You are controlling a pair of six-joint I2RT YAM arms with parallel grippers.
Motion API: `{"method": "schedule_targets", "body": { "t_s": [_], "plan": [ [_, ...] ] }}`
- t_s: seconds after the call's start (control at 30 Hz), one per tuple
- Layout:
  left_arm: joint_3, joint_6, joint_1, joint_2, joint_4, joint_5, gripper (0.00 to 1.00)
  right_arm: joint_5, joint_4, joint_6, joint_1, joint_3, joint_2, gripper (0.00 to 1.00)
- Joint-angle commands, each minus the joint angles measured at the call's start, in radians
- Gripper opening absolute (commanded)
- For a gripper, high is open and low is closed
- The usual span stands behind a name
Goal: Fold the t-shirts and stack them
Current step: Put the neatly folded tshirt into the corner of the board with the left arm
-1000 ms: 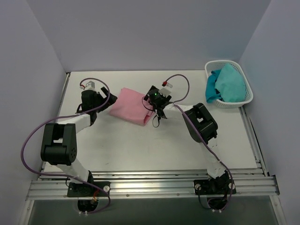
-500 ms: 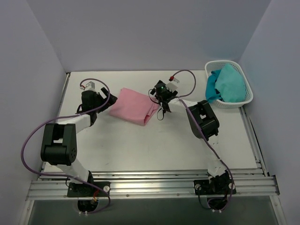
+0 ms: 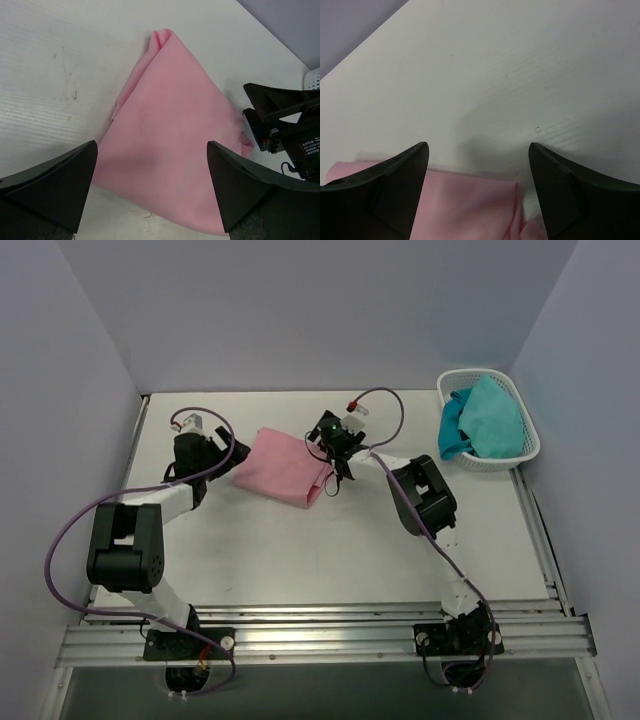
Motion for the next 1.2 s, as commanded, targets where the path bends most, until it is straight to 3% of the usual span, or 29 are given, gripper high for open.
{"method": "schedule_targets", "body": {
  "t_s": [0.0, 0.33, 0.43, 0.47, 0.53, 0.87, 1.17],
  "plan": [
    [0.022, 0.000, 0.002, 0.012, 0.056, 0.019, 0.99, -0.018, -0.068, 0.015, 0.029, -0.006, 0.014, 0.77],
    [0.021, -0.010, 0.002, 0.024, 0.070, 0.030, 0.99, -0.039, -0.065, 0.031, 0.046, -0.030, 0.016, 0.58],
    [0.014, -0.012, 0.002, 0.024, 0.075, 0.030, 1.00, -0.039, -0.064, 0.035, 0.048, -0.043, 0.011, 0.37],
    [0.013, -0.012, 0.001, 0.026, 0.076, 0.028, 0.99, -0.039, -0.065, 0.035, 0.048, -0.044, 0.010, 0.21],
    [0.011, -0.013, 0.002, 0.027, 0.079, 0.030, 1.00, -0.030, -0.079, 0.039, 0.049, -0.047, 0.007, 0.01],
    [0.005, -0.018, 0.002, 0.037, 0.096, 0.034, 1.00, -0.039, -0.071, 0.036, 0.049, -0.058, -0.012, 0.00],
    [0.001, -0.023, 0.002, 0.034, 0.104, 0.045, 0.99, -0.050, -0.127, 0.035, 0.107, -0.026, -0.125, 0.00]
  ]
}}
